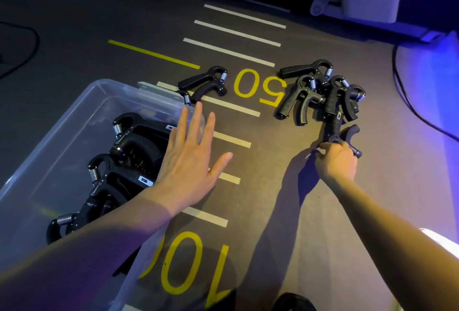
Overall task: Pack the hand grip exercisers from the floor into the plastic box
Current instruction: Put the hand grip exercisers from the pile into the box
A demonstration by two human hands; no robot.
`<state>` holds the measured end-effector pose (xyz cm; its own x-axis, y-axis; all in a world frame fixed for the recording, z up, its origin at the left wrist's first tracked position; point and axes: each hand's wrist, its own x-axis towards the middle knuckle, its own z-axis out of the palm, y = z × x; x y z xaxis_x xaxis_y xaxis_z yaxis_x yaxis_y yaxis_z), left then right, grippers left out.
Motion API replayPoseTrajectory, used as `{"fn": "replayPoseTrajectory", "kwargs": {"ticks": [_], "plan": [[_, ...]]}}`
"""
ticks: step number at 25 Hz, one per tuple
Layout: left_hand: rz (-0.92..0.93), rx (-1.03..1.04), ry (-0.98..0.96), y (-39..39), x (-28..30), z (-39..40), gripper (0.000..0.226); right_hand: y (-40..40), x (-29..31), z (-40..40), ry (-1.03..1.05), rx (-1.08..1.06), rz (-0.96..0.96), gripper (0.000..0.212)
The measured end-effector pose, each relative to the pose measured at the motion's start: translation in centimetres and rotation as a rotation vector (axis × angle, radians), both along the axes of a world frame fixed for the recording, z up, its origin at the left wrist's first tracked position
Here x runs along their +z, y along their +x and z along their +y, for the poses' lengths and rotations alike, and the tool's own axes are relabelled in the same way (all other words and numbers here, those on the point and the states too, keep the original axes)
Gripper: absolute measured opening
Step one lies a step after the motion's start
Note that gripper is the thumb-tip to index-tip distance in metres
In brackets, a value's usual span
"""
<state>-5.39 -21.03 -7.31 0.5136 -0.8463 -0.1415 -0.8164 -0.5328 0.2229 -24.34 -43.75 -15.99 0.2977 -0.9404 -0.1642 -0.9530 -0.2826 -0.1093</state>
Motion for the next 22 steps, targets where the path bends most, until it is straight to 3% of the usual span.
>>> {"fn": "replayPoseTrajectory", "kwargs": {"ticks": [3,5,7,9,12,16,22], "plan": [[0.037,-0.005,-0.002,-0.4,0.3,0.8,0.078,-0.2,2.4,1.0,-0.224,0.086,-0.161,0.023],[0.043,-0.015,-0.018,-0.6,0.7,1.3,0.077,0.2,4.6,1.2,-0.255,0.024,-0.398,0.018],[0.040,-0.012,-0.038,-0.8,1.4,1.8,0.077,1.5,7.8,1.7,-0.154,-0.069,-0.730,0.016],[0.030,-0.003,-0.058,-0.8,2.4,2.3,0.078,3.3,11.6,3.2,-0.035,-0.031,-1.050,0.018],[0.017,0.008,-0.109,-0.9,4.2,3.6,0.079,6.3,17.2,7.0,0.145,0.146,-1.300,0.019],[-0.005,0.052,-0.222,-0.2,5.6,6.4,0.081,10.0,21.5,12.8,0.396,0.363,-1.393,0.016],[0.113,0.139,-0.360,1.8,5.7,12.1,0.098,15.5,21.2,21.5,0.744,0.491,-1.209,0.012]]}}
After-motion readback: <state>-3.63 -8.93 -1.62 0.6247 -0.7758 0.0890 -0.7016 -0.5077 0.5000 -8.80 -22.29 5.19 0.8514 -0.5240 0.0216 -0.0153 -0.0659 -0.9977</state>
